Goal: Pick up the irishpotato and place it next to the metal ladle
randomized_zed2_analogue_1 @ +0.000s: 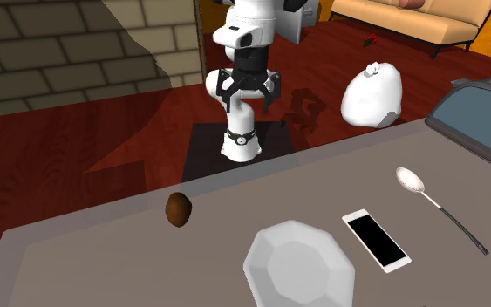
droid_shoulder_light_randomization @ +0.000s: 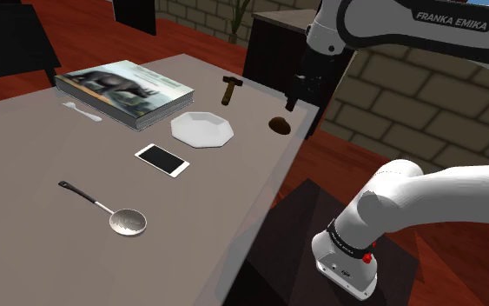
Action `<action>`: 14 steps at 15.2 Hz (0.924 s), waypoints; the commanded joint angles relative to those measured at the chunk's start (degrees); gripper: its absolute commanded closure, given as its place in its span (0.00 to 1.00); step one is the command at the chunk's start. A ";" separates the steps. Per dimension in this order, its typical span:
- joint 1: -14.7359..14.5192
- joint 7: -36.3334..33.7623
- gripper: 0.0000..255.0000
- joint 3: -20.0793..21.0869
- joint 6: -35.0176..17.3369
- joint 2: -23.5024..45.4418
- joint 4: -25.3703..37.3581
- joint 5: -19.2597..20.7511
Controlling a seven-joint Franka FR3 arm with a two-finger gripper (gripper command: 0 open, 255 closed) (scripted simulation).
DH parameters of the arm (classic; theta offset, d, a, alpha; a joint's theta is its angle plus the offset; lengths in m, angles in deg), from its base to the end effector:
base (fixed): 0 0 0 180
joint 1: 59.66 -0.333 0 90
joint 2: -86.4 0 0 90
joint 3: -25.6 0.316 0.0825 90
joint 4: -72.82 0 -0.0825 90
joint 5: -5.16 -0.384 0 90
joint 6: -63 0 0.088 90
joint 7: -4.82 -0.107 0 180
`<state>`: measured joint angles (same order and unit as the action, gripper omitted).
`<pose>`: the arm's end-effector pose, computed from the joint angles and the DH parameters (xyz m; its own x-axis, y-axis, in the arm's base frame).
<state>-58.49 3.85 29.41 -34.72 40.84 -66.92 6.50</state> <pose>0.3155 0.0171 0.5656 0.9980 0.0152 0.0616 0.0109 -0.9975 0.0697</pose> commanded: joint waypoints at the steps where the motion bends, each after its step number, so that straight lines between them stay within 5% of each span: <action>1: 0.00 0.00 0.00 0.00 0.00 0.00 0.00 0.00; 14: 2.75 20.11 0.00 -18.41 -27.44 8.49 -11.69 3.67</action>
<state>-55.66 22.30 12.42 -59.61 47.94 -78.08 10.25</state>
